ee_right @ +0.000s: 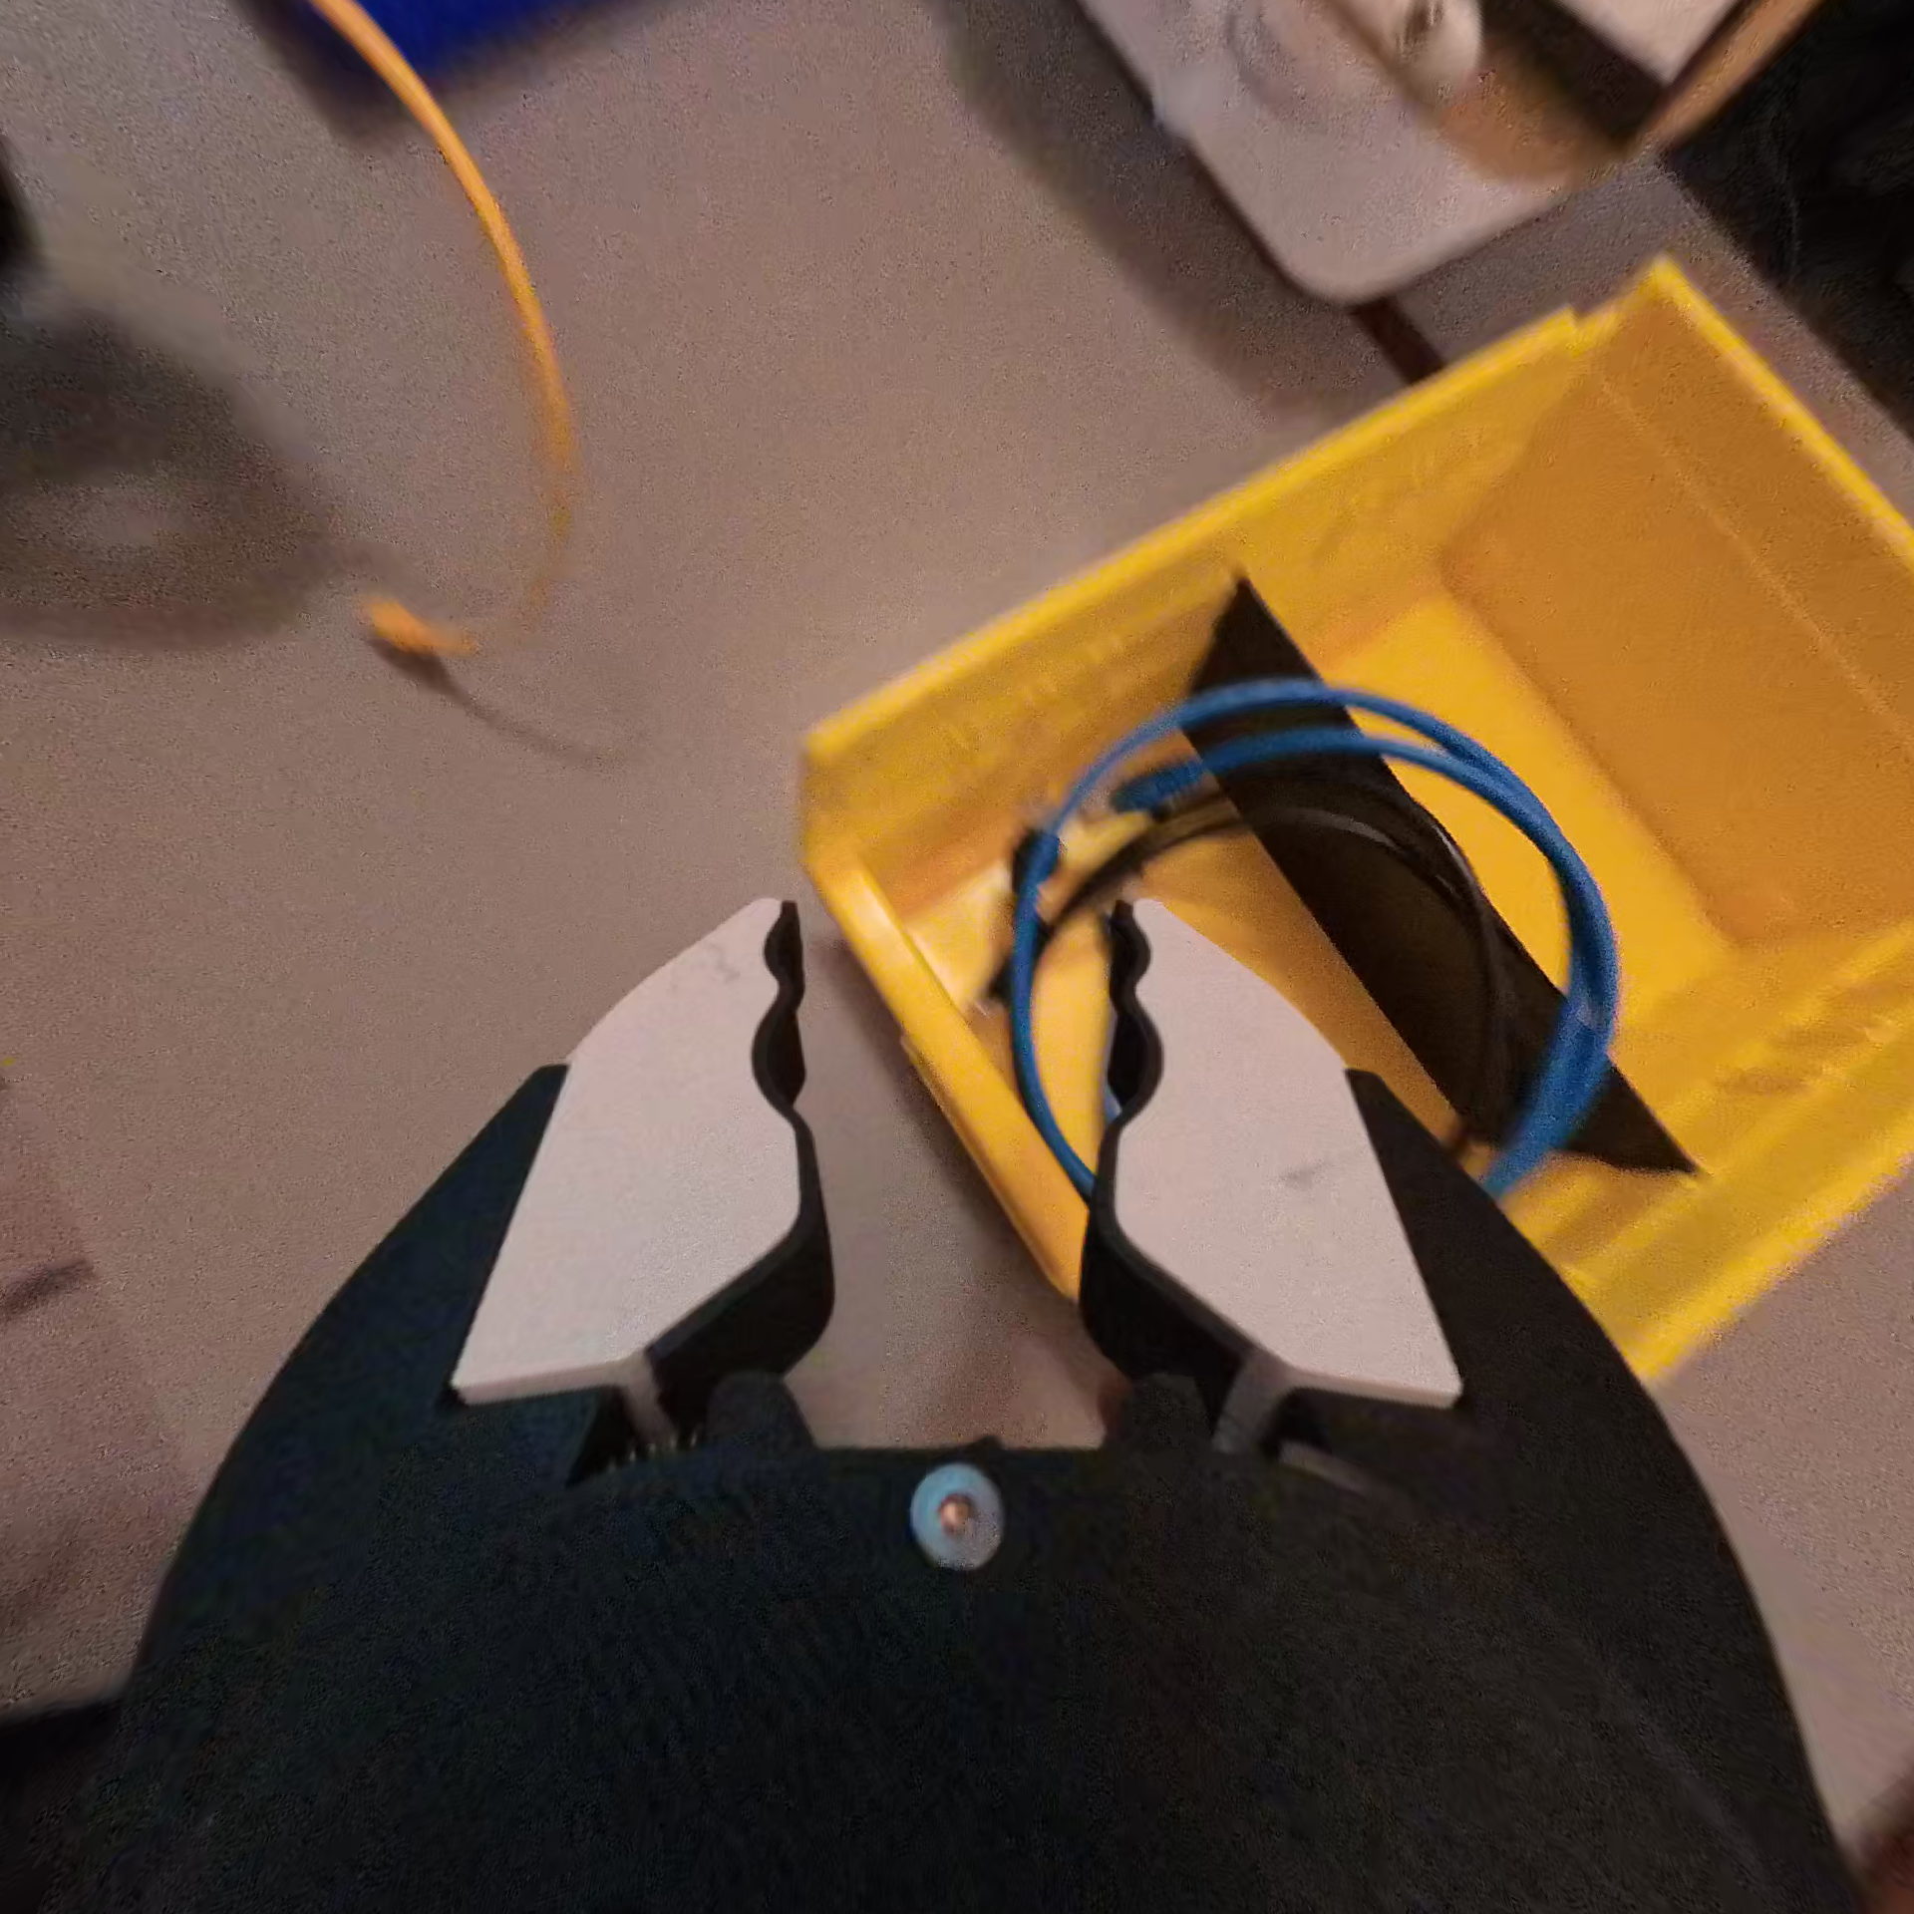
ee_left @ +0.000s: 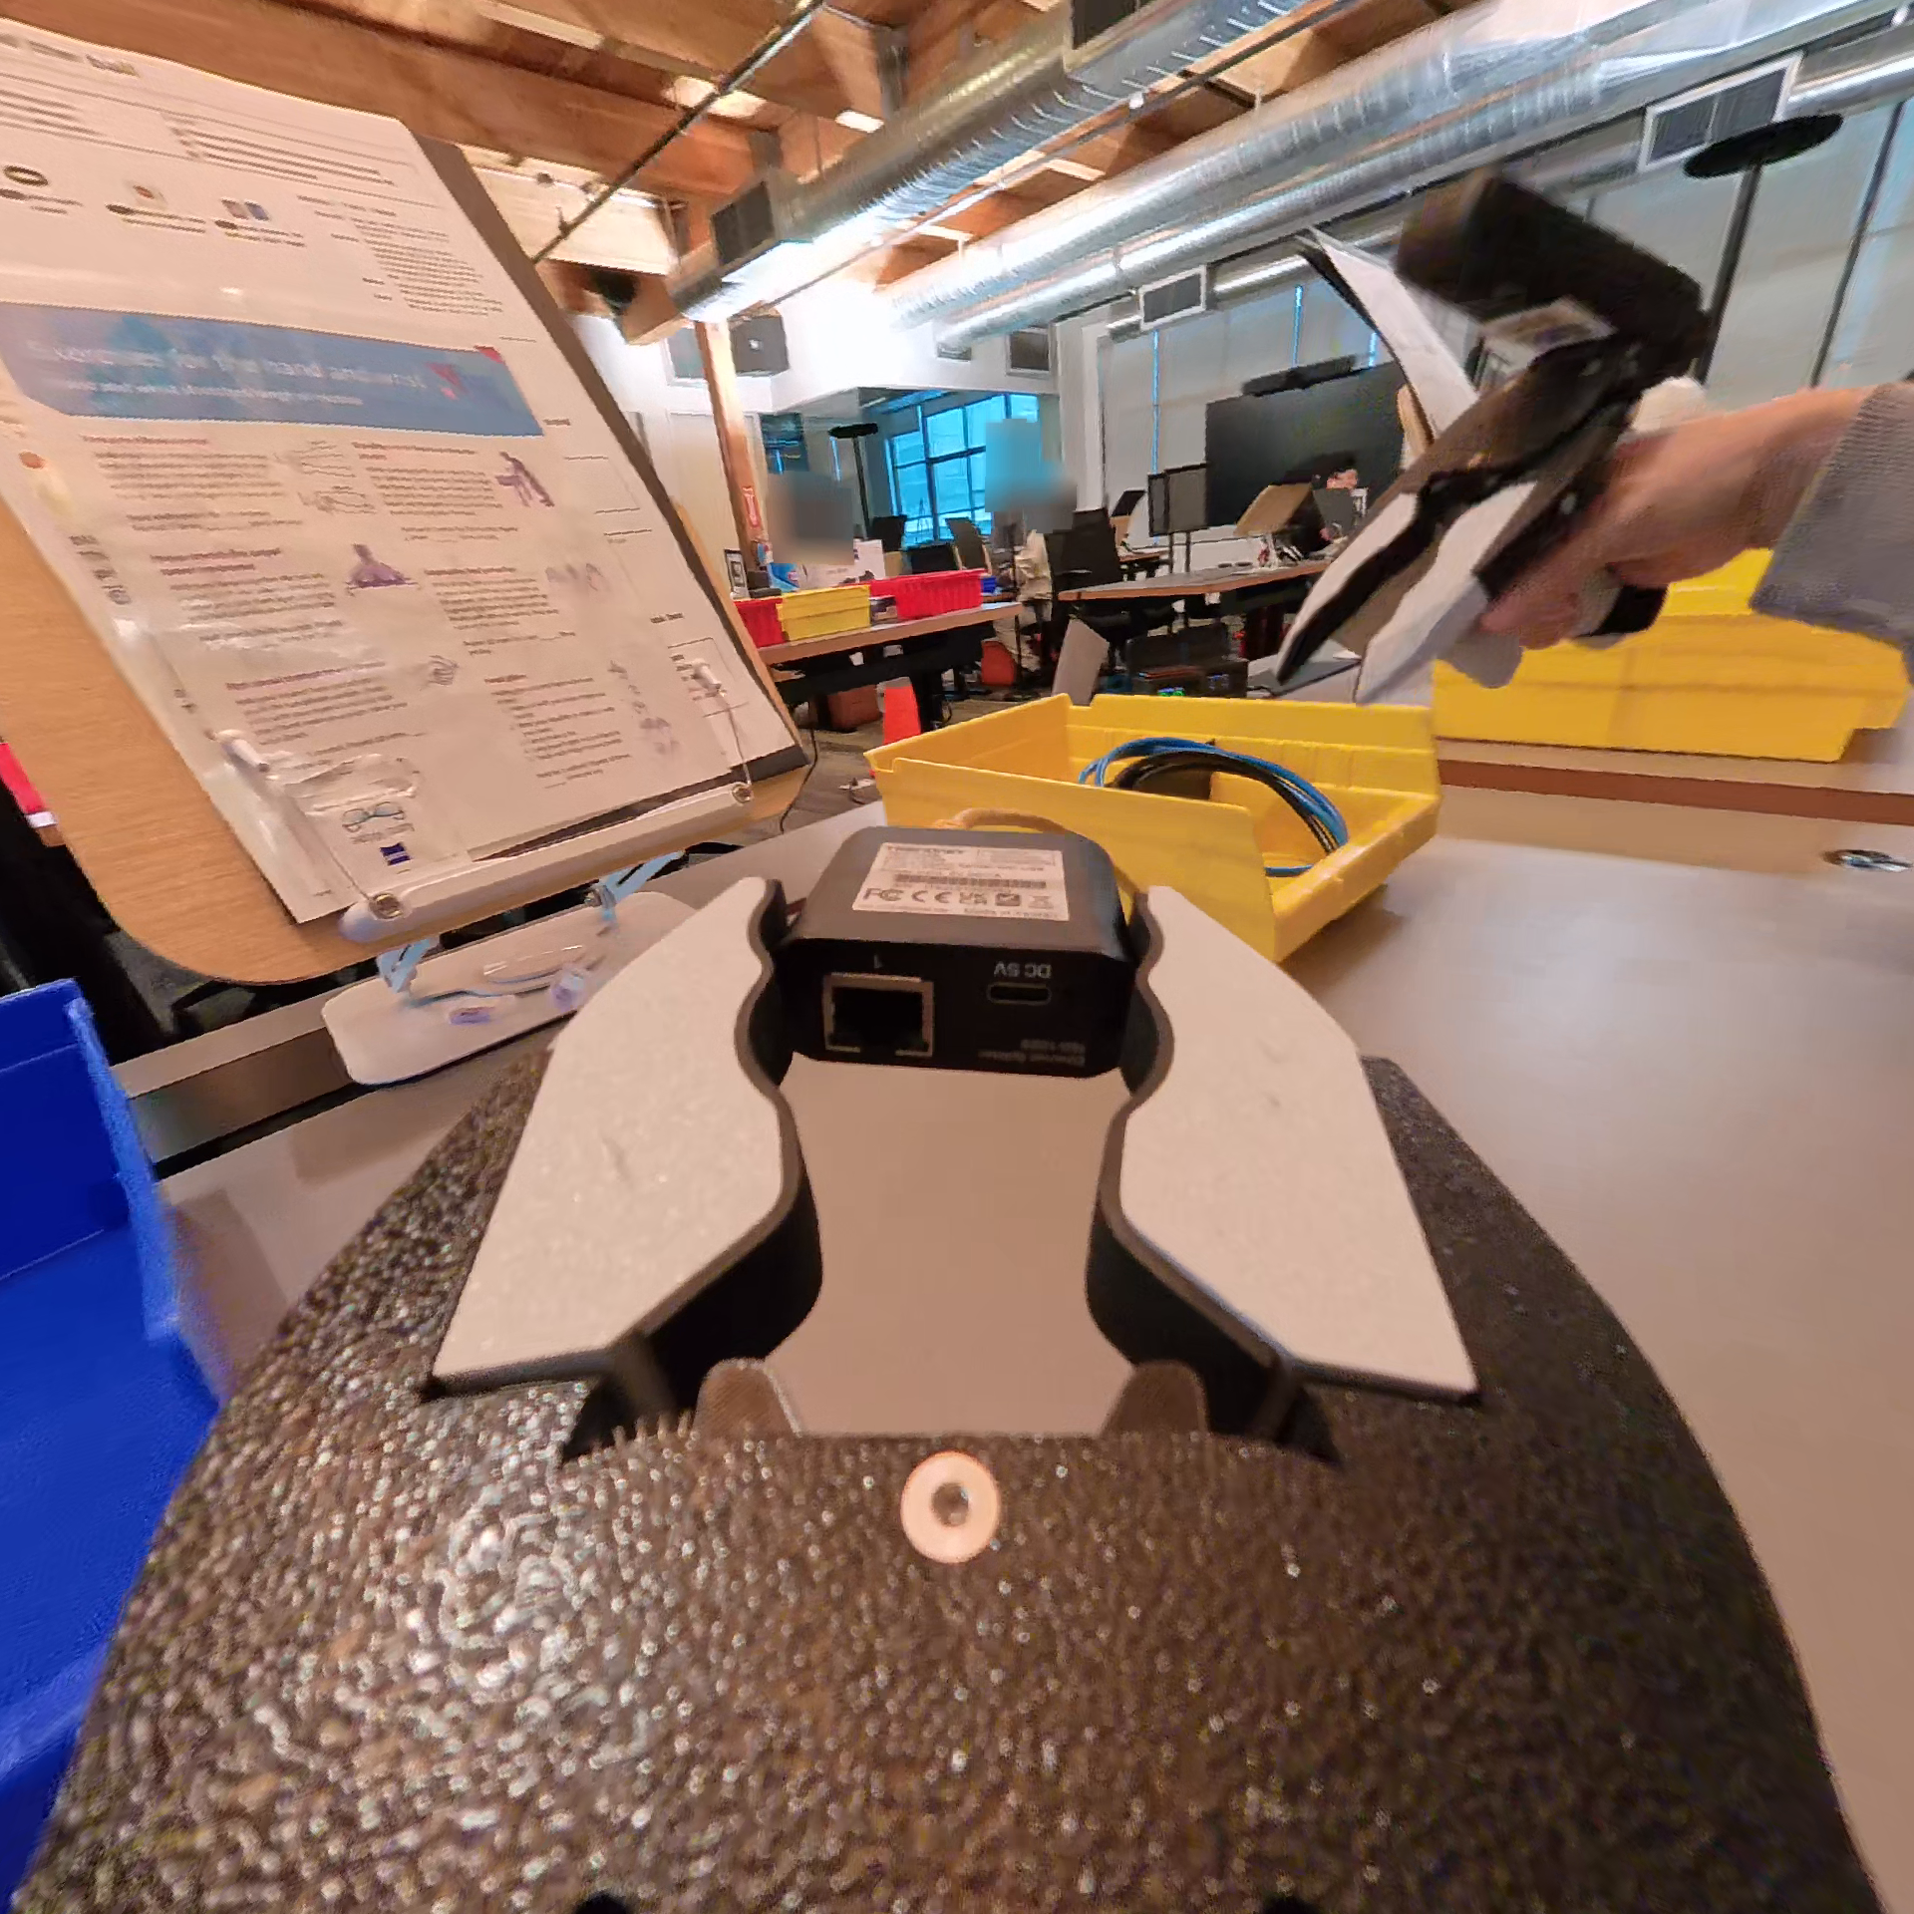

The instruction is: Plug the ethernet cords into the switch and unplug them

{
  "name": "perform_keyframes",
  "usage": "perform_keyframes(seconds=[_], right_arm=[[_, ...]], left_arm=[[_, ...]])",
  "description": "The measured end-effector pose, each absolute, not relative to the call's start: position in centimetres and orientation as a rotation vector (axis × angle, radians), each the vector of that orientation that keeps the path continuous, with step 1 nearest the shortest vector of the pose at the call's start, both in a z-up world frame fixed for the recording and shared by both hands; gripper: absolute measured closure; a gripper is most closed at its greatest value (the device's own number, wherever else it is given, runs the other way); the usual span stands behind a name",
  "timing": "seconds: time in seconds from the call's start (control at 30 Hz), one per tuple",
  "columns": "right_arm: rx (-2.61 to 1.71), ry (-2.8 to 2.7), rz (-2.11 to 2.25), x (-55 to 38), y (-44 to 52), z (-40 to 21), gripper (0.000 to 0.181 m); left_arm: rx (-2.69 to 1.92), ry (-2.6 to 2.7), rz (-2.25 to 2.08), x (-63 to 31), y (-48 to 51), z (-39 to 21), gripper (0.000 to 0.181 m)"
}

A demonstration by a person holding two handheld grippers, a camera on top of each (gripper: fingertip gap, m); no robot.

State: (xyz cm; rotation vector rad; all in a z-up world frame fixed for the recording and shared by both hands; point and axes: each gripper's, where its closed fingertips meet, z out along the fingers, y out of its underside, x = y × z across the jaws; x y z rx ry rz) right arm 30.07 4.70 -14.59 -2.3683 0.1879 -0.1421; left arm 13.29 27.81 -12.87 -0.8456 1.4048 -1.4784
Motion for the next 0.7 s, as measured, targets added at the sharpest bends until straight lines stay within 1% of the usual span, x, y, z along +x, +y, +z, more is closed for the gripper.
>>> perform_keyframes(seconds=[0.03,0.07,0.13,0.17,0.2,0.27,0.3,0.4,0.43,0.53,0.57,0.67,0.7], right_arm=[[-2.209,0.229,-0.065,28.0,6.8,-13.3,0.124],[-2.055,0.296,0.034,25.6,8.9,-12.2,0.127],[-1.758,0.331,0.355,19.1,12.6,-10.1,0.127],[-1.596,0.326,0.492,16.1,14.0,-9.2,0.135],[-1.463,0.373,0.582,14.3,15.1,-9.0,0.145],[-1.298,0.516,0.717,12.6,17.4,-10.7,0.148],[-1.245,0.568,0.786,12.2,18.4,-11.7,0.149],[-1.122,0.682,0.902,12.5,20.5,-13.7,0.145],[-1.08,0.7,0.9,12.9,20.9,-13.7,0.139],[-1.03,0.717,0.843,13.1,21.5,-13.2,0.141],[-1.027,0.725,0.848,13.1,21.7,-13.1,0.145],[-0.966,0.694,0.907,12.6,21.8,-12.3,0.167],[-0.962,0.696,0.9,12.6,21.8,-12.4,0.168]], left_arm=[[-0.848,1.417,-1.474,13.4,27.6,-13.0,0.12],[-0.854,1.438,-1.469,13.4,27.4,-13.2,0.12],[-0.852,1.455,-1.48,13.5,26.9,-13.6,0.12],[-0.851,1.463,-1.501,13.5,26.7,-13.7,0.12],[-0.85,1.472,-1.523,13.4,26.4,-13.7,0.12],[-0.826,1.474,-1.552,13.2,26.0,-13.6,0.12],[-0.801,1.481,-1.565,13.0,25.7,-13.5,0.12],[-0.722,1.483,-1.611,12.3,24.6,-12.7,0.12],[-0.701,1.488,-1.623,12.1,24.2,-12.5,0.12],[-0.654,1.504,-1.652,11.8,23.1,-12.2,0.12],[-0.641,1.509,-1.66,11.7,22.7,-12.1,0.12],[-0.627,1.509,-1.675,11.7,22.1,-12.2,0.12],[-0.626,1.513,-1.682,11.7,22.1,-12.3,0.12]])
